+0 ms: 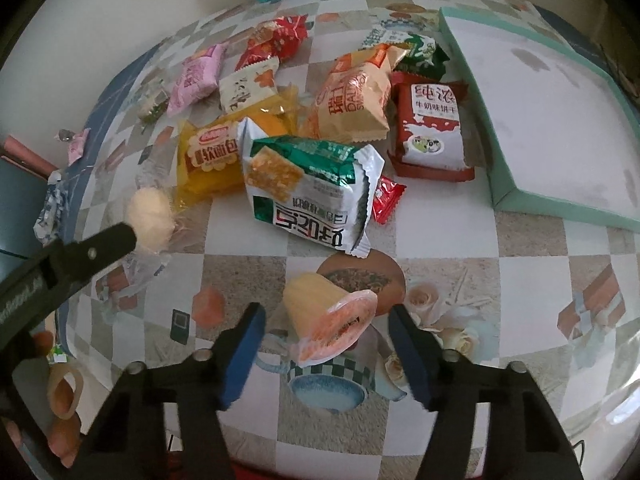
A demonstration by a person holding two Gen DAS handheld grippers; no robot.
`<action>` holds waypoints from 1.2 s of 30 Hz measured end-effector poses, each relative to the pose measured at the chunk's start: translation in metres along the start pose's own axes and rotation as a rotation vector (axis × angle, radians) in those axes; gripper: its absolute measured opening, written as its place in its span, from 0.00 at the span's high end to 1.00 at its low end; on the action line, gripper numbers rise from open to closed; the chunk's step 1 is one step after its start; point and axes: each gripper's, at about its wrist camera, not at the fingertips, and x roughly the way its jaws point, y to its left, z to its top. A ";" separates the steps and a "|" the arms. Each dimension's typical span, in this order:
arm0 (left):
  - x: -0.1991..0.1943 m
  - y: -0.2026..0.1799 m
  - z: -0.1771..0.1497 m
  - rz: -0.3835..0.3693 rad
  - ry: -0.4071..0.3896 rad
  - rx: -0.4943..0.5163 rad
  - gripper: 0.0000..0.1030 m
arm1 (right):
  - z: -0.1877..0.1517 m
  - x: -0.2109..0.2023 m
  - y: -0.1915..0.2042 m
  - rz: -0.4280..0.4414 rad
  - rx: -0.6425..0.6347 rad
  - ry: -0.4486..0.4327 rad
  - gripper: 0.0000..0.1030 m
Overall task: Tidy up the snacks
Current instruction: 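Grasp the jelly cup with the right tool while the left tool grasps the bagged bun, then carry the jelly cup and bagged bun over the tray and release both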
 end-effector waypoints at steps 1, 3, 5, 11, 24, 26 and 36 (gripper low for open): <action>0.001 0.000 0.002 -0.002 0.001 -0.001 0.06 | 0.000 0.001 -0.003 0.002 0.008 0.006 0.39; 0.006 -0.002 0.006 -0.005 0.006 -0.005 0.06 | 0.000 0.001 -0.006 0.007 0.019 0.010 0.46; 0.012 -0.003 0.010 -0.006 0.017 -0.013 0.12 | 0.001 0.002 -0.006 0.009 0.019 0.007 0.49; 0.024 -0.004 0.014 -0.038 0.049 -0.031 0.34 | 0.003 0.004 -0.005 0.014 0.026 0.009 0.50; 0.012 -0.002 0.005 -0.011 0.042 -0.034 0.49 | 0.000 -0.021 -0.014 0.048 0.034 -0.012 0.50; 0.006 -0.003 0.003 -0.003 0.038 -0.036 0.49 | 0.001 -0.029 -0.017 0.058 0.041 -0.024 0.50; -0.027 -0.022 0.007 0.035 0.010 -0.034 0.49 | 0.006 -0.061 -0.046 0.111 0.093 -0.096 0.50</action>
